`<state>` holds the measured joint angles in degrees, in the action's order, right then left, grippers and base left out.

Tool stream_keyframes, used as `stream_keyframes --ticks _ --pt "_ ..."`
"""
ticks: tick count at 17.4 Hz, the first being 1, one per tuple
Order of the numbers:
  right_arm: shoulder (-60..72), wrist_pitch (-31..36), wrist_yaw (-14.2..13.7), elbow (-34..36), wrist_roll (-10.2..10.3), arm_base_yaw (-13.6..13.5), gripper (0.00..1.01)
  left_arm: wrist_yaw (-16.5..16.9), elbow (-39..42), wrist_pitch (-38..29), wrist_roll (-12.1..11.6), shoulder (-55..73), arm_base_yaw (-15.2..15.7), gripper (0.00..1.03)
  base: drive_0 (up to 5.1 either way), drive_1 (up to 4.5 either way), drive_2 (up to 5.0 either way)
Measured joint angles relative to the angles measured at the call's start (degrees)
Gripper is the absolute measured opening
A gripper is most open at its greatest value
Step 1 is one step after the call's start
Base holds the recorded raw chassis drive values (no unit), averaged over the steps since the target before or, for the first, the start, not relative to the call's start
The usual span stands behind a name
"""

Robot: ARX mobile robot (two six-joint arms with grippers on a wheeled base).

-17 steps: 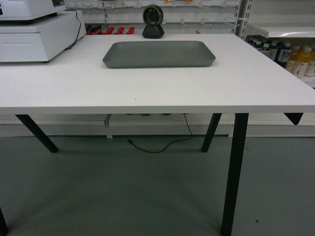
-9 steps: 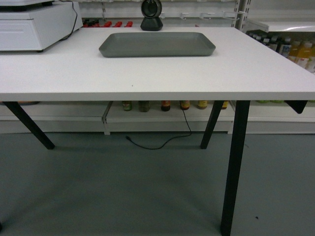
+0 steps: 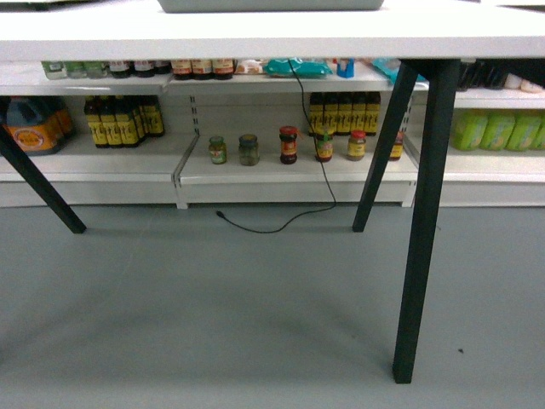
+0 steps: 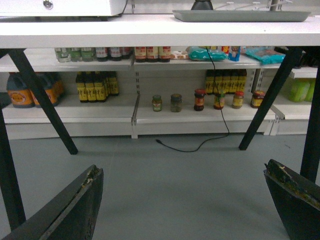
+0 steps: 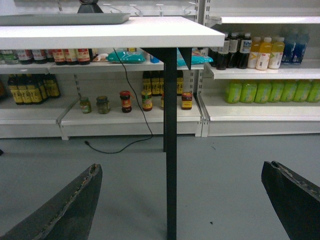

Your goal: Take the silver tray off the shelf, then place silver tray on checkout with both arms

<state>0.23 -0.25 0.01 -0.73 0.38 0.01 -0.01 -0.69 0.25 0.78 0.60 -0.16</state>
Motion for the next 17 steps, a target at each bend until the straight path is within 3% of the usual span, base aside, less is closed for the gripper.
stream_keyframes --ticks 17 --pt "0.0 -0.1 0.0 0.0 -0.2 0.0 0.98 0.0 0.0 0.1 -0.2 0.0 0.0 0.98 0.0 0.00 0.0"
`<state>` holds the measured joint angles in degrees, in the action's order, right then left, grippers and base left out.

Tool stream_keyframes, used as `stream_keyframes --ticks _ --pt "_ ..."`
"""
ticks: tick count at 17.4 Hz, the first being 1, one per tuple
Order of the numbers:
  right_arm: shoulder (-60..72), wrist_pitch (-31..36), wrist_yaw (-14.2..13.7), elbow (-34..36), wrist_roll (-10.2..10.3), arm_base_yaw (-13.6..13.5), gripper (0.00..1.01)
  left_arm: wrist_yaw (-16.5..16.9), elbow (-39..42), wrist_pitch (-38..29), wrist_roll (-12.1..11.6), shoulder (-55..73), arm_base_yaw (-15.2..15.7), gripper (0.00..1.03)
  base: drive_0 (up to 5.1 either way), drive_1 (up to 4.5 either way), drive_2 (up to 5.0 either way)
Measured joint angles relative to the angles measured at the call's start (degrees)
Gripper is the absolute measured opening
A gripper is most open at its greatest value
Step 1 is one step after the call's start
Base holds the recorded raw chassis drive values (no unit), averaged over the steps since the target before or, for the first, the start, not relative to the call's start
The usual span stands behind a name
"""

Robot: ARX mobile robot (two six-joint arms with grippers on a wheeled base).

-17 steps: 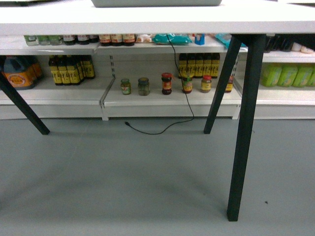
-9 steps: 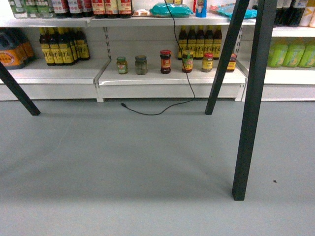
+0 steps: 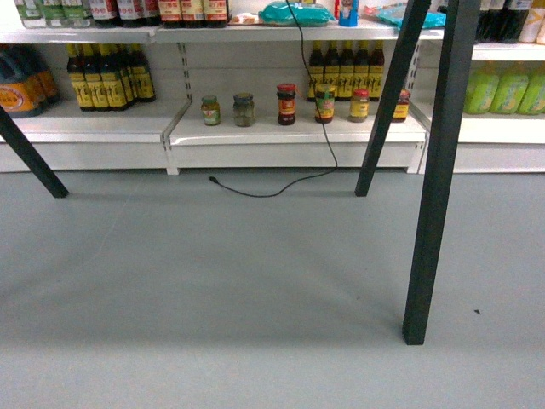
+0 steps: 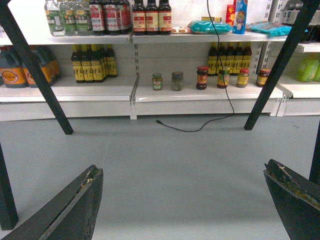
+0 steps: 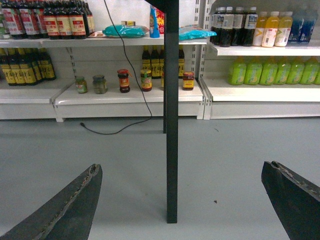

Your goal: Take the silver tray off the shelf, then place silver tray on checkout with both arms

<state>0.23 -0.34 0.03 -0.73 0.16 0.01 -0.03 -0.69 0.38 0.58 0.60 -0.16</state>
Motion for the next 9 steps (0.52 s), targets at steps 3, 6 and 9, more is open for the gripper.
stream_keyframes --ticks 3,6,9 --pt "0.0 0.0 0.0 0.0 0.0 0.0 0.98 0.0 0.0 0.0 0.0 0.0 0.0 0.98 0.0 0.00 0.0" --pt "0.0 0.0 0.0 0.0 0.0 0.0 0.98 0.0 0.0 0.0 0.0 0.0 0.0 0.98 0.0 0.00 0.0" --pt "0.0 0.0 0.0 0.0 0.0 0.0 0.98 0.0 0.0 0.0 0.0 0.0 0.0 0.98 0.0 0.00 0.0"
